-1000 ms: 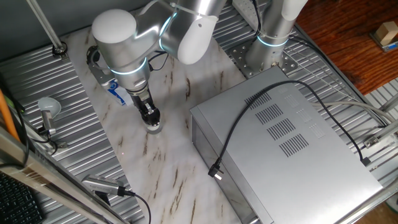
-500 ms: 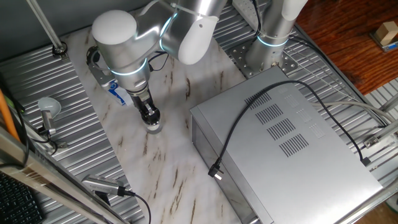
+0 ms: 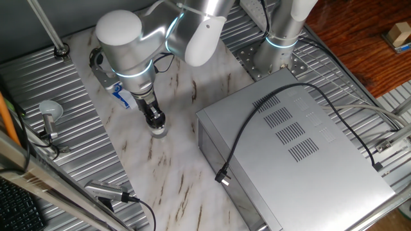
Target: Unscrew the lid from the jar
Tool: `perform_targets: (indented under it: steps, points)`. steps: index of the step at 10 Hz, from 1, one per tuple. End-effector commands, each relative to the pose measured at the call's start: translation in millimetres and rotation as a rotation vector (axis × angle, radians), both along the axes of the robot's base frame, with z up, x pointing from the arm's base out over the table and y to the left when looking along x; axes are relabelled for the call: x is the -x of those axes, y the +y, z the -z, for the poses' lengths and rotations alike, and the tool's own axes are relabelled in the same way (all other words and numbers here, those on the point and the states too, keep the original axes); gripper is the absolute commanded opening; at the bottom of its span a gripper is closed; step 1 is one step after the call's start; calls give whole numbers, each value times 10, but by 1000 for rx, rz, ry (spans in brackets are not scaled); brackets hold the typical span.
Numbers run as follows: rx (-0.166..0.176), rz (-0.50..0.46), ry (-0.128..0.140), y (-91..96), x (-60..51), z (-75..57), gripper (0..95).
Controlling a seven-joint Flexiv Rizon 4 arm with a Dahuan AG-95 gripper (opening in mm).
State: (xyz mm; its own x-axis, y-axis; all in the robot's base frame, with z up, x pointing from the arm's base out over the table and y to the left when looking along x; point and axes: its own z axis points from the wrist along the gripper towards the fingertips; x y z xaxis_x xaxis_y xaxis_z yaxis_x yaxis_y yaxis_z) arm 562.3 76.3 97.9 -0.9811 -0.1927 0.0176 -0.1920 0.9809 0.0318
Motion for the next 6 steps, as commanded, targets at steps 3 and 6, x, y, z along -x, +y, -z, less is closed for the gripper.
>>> perform_targets:
  steps: [3,6]
  points:
    - [3,-98,-14,-5,-2,5,570]
    - [2,-145,-20,-5,-2,5,570]
